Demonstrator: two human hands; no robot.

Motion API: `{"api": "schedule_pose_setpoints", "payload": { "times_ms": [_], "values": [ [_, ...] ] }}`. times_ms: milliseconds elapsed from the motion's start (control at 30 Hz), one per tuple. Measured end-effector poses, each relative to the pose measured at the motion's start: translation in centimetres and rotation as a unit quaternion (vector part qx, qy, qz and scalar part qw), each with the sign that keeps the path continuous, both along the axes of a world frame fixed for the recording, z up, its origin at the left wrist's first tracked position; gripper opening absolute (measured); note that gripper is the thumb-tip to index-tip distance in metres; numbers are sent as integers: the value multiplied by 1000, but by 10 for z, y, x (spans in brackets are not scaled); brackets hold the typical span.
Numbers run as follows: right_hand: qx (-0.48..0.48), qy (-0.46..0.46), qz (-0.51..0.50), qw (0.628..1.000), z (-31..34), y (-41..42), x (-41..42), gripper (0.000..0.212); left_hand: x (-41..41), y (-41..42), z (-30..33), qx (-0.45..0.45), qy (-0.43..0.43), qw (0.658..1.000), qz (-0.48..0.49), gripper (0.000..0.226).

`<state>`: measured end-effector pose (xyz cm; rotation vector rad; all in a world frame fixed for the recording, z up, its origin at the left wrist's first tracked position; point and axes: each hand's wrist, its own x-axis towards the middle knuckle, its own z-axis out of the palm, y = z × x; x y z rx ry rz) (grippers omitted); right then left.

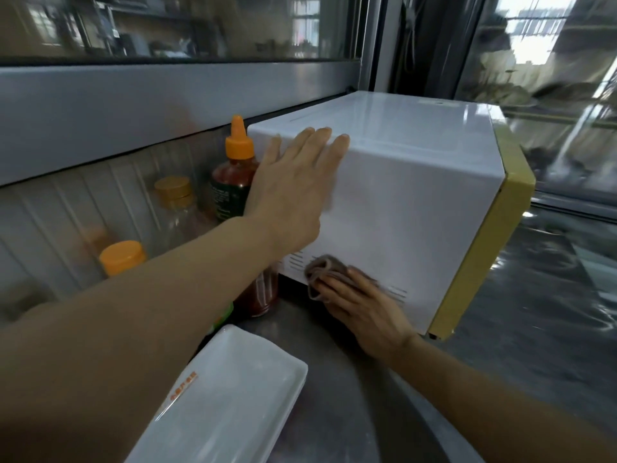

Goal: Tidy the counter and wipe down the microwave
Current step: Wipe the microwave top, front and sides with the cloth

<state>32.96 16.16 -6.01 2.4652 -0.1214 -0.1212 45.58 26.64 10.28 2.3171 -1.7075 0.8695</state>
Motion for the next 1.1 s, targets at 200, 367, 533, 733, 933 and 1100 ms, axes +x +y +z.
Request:
{"api": "schedule_pose_setpoints", "payload": {
  "times_ms": [200, 367, 533, 733, 933, 1100],
  "values": [
    [-19, -14, 3, 1000, 3, 5, 7, 55, -5, 0, -2, -25, 26, 999, -1, 98],
    [-62, -4, 19, 998, -6, -25, -87, 66, -8, -2, 0, -27, 35, 999, 5, 98],
    [-60, -84, 19, 994, 14, -33, -141, 87, -11, -1, 8, -17, 76, 997, 3, 94],
    [-65, -331, -22, 941, 67, -29, -138, 61, -23, 1, 25, 31, 121, 992, 13, 95],
    [-2, -524, -79, 848, 106, -15, -105, 59, -36, 1, 21, 61, 126, 990, -13, 101],
    [227, -674, -90, 697, 109, -6, -78, 57, -34, -3, 13, 22, 142, 989, -23, 99]
  ]
}}
